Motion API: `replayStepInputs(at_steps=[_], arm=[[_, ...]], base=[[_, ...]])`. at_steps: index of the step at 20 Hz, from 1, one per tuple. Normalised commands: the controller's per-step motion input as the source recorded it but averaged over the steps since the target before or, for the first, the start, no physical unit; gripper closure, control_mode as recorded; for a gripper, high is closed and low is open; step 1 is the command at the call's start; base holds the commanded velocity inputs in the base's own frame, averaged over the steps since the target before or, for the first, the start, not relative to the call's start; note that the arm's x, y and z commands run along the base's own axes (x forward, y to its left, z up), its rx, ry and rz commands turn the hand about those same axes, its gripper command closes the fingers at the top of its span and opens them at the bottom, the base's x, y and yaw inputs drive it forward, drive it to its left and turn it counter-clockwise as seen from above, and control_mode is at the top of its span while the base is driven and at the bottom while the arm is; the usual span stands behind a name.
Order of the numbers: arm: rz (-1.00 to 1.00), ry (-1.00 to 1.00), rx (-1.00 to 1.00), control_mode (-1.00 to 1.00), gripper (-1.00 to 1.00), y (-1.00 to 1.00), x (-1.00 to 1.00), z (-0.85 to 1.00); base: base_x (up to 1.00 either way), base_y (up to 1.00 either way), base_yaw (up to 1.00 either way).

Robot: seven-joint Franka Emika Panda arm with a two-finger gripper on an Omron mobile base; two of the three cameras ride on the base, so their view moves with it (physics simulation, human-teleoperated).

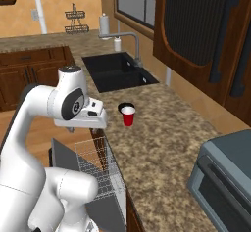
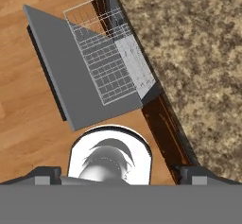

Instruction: Pick up the cup and bowl from the counter, place them in the dishwasher, and close the dishwasher door.

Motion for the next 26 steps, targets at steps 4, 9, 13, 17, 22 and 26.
replayStepInputs(at_steps=[4, 9, 13, 17, 22, 26], arm=[[0.00, 0.00, 0.00, -1.00, -1.00, 0.00, 0.06, -0.01], [0.00, -0.03, 0.00, -1.00, -1.00, 0.00, 0.62, -0.10], [-0.02, -0.05, 0.00, -1.00, -1.00, -0.02, 0.81, -0.22], [-0.11, 0.00, 0.00, -1.00, -1.00, -0.13, 0.74, -0.34], [-0.16, -0.07, 0.00, -1.00, -1.00, -0.33, 0.39, -0.38], [-0.27, -0.04, 0.02, -1.00, -1.00, -0.36, 0.36, -0.14]], base=[[0.00, 0.00, 0.00], [0.00, 0.00, 0.00], [0.00, 0.00, 0.00], [0.00, 0.00, 0.00], [0.00, 0.00, 0.00], [0.00, 0.00, 0.00]])
